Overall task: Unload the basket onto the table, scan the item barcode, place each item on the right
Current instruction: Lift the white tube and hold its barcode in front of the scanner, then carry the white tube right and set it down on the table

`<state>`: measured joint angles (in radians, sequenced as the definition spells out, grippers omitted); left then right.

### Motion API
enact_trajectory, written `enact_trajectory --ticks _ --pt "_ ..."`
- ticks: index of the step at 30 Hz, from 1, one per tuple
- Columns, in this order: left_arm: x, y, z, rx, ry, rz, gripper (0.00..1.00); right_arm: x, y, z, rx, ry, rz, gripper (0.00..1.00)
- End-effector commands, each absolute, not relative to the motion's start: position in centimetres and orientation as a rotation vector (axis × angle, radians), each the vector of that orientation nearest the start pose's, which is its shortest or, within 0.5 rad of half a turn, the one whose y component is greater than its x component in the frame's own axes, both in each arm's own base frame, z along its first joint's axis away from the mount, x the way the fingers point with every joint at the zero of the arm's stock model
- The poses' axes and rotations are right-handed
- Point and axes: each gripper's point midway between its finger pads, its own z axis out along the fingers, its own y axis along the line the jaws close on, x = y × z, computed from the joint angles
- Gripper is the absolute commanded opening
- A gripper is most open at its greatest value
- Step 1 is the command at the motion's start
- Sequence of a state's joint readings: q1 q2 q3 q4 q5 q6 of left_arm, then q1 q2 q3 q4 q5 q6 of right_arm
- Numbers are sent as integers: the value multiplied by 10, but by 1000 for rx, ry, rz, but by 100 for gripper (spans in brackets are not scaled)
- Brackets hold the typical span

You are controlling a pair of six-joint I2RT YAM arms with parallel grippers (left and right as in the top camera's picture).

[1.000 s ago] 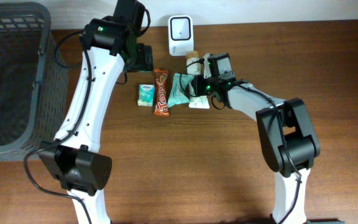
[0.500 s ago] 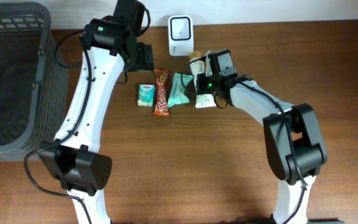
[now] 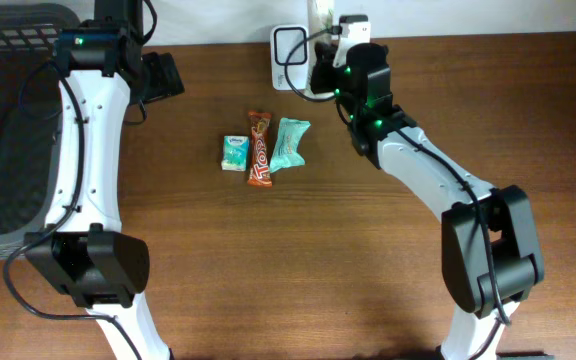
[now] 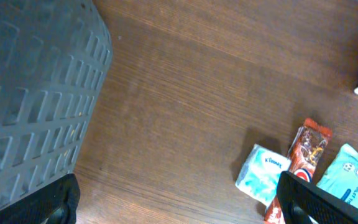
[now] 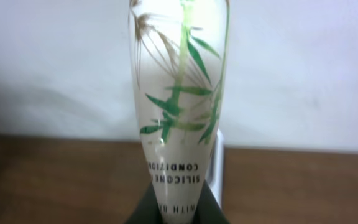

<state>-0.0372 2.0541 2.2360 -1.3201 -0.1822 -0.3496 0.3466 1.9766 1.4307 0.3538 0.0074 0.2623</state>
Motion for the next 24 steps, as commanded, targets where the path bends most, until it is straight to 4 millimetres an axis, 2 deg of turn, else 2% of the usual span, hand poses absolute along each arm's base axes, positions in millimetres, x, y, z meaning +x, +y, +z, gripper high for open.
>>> enact_trajectory --ticks 1,3,5,10,11,13,15,17,18,20,22,23,24 --pt "476 12 230 -486 2638 110 99 577 232 252 -63 1657 510 4" --pt "476 12 230 -486 2638 110 99 585 232 243 3 1623 548 4" --pt "476 12 230 -486 2638 111 99 598 229 222 99 1644 561 4" --pt "476 12 230 -486 2638 110 99 626 251 184 72 1726 540 4" --pt "476 12 230 -486 2638 110 99 629 251 183 35 1744 501 4" --pt "476 12 230 -486 2638 110 99 630 250 195 -45 1748 419 4" --pt "476 12 230 -486 2638 110 99 630 241 212 -43 1752 362 4" --pt "476 12 230 -486 2638 111 99 628 202 232 71 1768 216 4" --pt "476 12 230 -486 2638 110 99 627 174 238 136 1784 130 4" --pt "476 12 230 -486 2638 110 99 624 131 242 212 1820 19 4" --pt "476 12 230 -486 2638 110 99 613 50 236 314 1922 -127 4" --pt "476 12 230 -486 2638 110 99 608 23 232 350 1955 -169 4" --pt "476 12 230 -486 2639 111 99 599 -19 222 410 2008 -235 4"
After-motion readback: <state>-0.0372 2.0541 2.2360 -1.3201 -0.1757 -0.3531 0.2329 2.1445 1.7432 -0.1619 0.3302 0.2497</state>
